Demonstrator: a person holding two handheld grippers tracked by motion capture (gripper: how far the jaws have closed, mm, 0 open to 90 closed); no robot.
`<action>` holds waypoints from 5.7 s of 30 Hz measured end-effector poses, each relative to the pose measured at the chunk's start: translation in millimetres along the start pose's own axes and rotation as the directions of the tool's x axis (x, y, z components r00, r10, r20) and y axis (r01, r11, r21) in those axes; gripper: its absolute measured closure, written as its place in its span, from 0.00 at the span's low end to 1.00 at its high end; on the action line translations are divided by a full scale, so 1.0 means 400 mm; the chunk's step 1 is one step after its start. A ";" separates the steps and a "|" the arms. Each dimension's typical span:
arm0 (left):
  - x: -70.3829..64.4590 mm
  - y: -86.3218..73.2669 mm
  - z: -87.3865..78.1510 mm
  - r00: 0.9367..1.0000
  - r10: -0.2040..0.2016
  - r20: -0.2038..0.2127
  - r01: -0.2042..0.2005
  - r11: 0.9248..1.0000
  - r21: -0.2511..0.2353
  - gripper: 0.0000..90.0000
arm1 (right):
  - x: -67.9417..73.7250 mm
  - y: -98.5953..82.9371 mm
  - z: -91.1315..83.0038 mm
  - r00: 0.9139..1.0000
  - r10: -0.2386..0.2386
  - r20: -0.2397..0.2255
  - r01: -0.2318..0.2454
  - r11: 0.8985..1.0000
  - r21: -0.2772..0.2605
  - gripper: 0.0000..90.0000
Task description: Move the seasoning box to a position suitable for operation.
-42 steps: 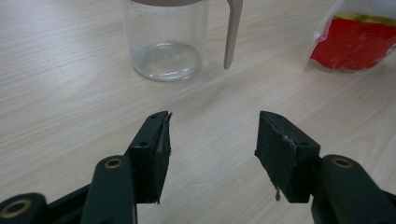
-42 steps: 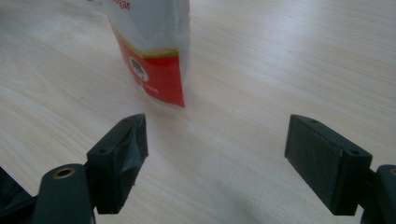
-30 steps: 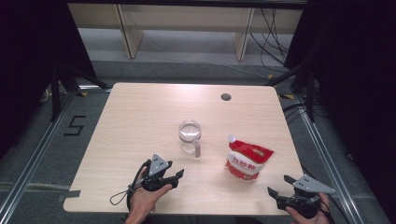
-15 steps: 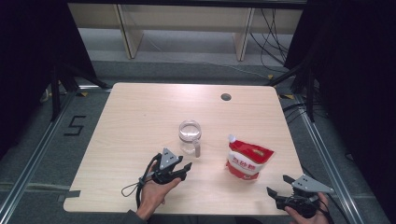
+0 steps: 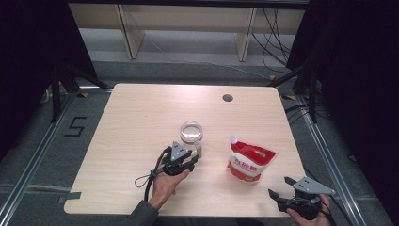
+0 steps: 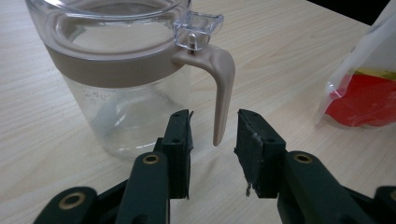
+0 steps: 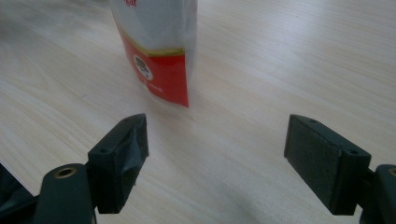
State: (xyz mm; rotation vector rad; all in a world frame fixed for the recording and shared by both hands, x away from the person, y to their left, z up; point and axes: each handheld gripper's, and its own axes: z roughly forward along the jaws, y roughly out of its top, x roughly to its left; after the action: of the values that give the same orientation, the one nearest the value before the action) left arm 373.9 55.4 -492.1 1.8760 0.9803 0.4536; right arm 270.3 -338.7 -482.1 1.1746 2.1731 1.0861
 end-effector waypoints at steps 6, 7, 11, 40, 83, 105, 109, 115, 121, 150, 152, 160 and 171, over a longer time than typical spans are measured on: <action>-0.005 0.006 0.023 1.000 -0.013 0.010 0.013 1.000 -0.001 0.71 | 0.007 0.000 0.001 1.000 0.019 0.000 -0.019 1.000 0.013 0.25; -0.004 0.008 0.026 1.000 -0.007 0.020 0.007 1.000 -0.002 0.72 | 0.007 0.000 0.000 1.000 0.019 -0.002 -0.019 1.000 0.012 0.25; -0.008 0.012 0.039 1.000 -0.006 0.025 0.006 1.000 -0.005 0.75 | 0.000 0.000 0.003 1.000 -0.010 0.002 0.010 1.000 0.004 0.25; -0.029 0.002 0.008 0.985 0.109 0.135 -0.114 0.993 0.028 0.93 | 0.007 0.000 0.004 1.000 0.001 -0.001 -0.001 1.000 0.015 0.25; 0.103 -0.076 -0.173 0.999 0.013 0.038 -0.016 0.996 0.090 0.80 | 0.009 0.003 0.010 0.999 -0.009 -0.034 0.010 1.000 0.029 0.25; 0.083 -0.042 -0.147 0.999 0.024 -0.047 -0.024 1.000 -0.003 0.80 | 0.009 0.004 0.011 0.999 -0.018 -0.031 0.019 1.000 0.025 0.25; 0.087 -0.046 -0.152 1.000 0.022 -0.015 -0.022 1.000 -0.005 0.80 | 0.016 0.004 0.009 1.000 0.006 -0.022 -0.006 0.999 0.032 0.25; 0.093 -0.052 -0.161 0.998 0.046 0.050 -0.046 0.999 -0.007 0.81 | 0.012 0.005 0.008 1.000 -0.008 -0.019 0.009 1.000 0.030 0.26; 0.089 -0.054 -0.163 0.994 0.069 0.085 -0.068 0.998 -0.012 0.81 | 0.012 0.005 0.011 0.999 -0.010 -0.031 0.011 0.999 0.036 0.26; 0.026 -0.063 -0.164 0.915 0.234 0.328 -0.227 0.972 -0.059 0.81 | 0.017 0.008 0.012 0.998 -0.051 -0.034 0.052 0.998 0.024 0.26; 0.026 -0.063 -0.166 0.909 0.254 0.332 -0.248 0.967 -0.062 0.81 | 0.018 0.007 0.013 0.998 -0.049 -0.034 0.050 0.998 0.026 0.26; 0.028 -0.066 -0.164 0.887 0.255 0.385 -0.254 0.966 -0.055 0.80 | 0.019 0.008 0.013 0.998 -0.055 -0.034 0.055 0.998 0.025 0.26; 0.047 -0.065 -0.165 0.915 0.238 0.325 -0.237 0.971 -0.043 0.74 | 0.022 0.008 0.015 0.998 -0.056 -0.041 0.057 0.998 0.036 0.26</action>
State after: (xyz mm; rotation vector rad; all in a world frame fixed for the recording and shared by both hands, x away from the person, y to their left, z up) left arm 330.6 113.8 -483.9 1.9978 0.5320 0.2683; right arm 270.8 -327.6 -483.2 1.1089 2.2520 1.0590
